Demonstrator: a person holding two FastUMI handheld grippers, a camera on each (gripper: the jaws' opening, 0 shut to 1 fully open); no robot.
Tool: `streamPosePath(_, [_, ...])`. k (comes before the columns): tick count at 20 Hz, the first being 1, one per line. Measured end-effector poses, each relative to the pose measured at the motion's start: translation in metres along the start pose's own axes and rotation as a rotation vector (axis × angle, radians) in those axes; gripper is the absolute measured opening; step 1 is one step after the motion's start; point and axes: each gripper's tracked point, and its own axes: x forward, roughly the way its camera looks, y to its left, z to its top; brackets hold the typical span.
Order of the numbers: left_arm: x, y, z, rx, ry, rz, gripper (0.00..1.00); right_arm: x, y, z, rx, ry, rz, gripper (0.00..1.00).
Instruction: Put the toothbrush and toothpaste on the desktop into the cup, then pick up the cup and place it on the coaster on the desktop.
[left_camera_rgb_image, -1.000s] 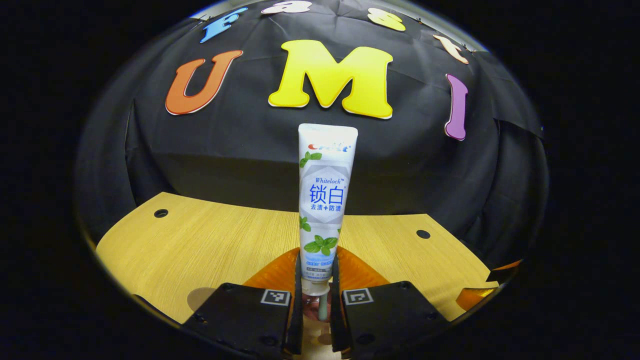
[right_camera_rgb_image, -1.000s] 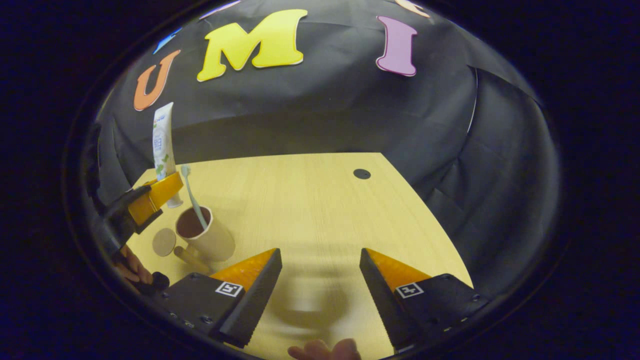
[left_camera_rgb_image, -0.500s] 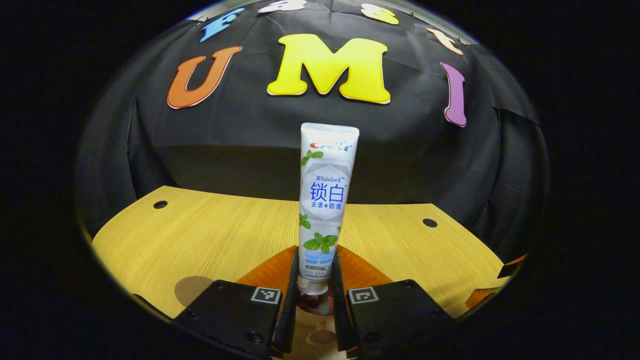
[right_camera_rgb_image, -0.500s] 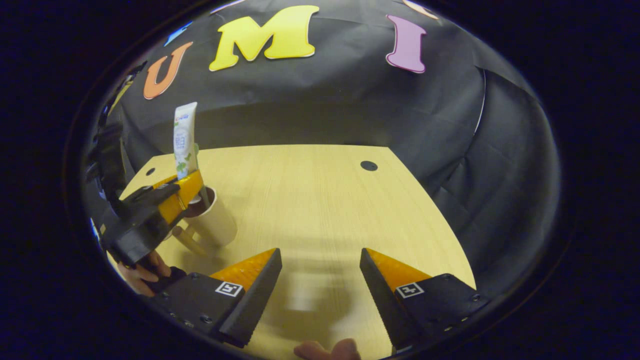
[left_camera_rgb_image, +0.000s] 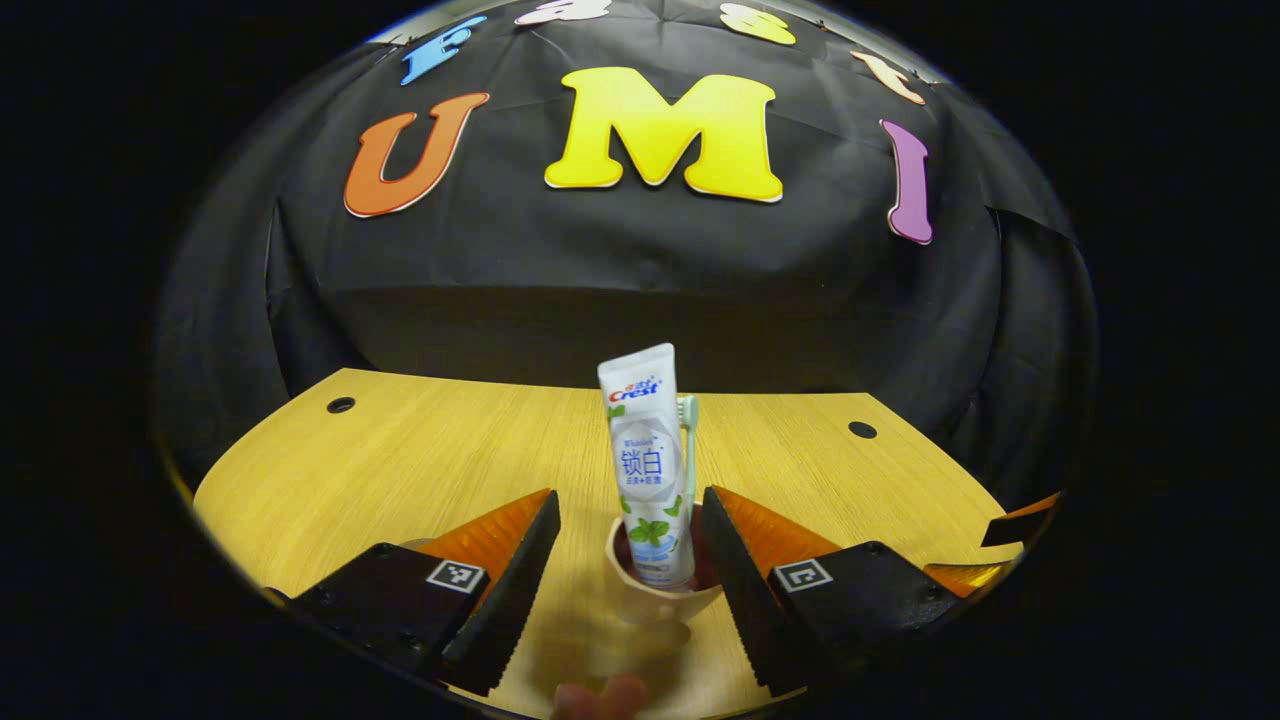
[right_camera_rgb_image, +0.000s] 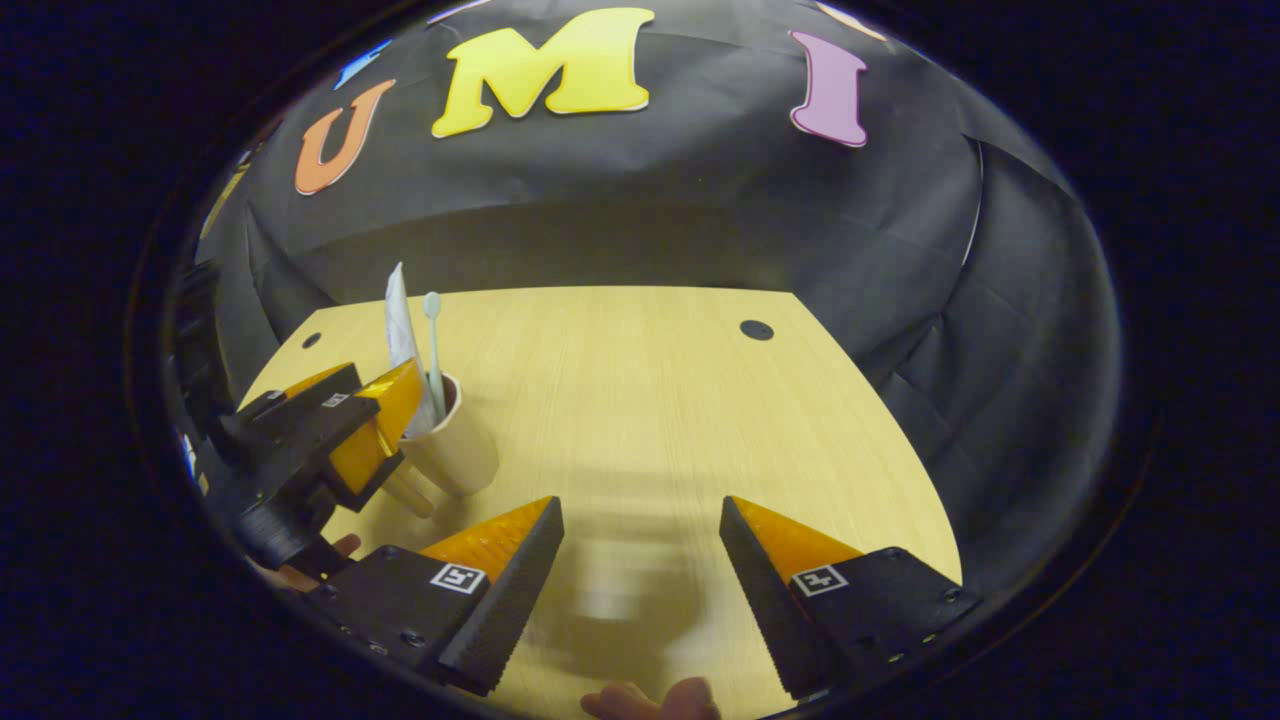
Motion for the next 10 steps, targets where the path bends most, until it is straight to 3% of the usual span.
streamPosePath(3, [-0.025,0.027,0.020,0.002,-0.013,0.031,0.92,-0.008,0.023,0.009,0.027,0.023,0.033,0.93])
streamPosePath(10, [-0.076,0.114,0.064,0.007,-0.039,0.123,0.92,-0.011,0.120,0.016,0.148,0.263,0.189,0.93])
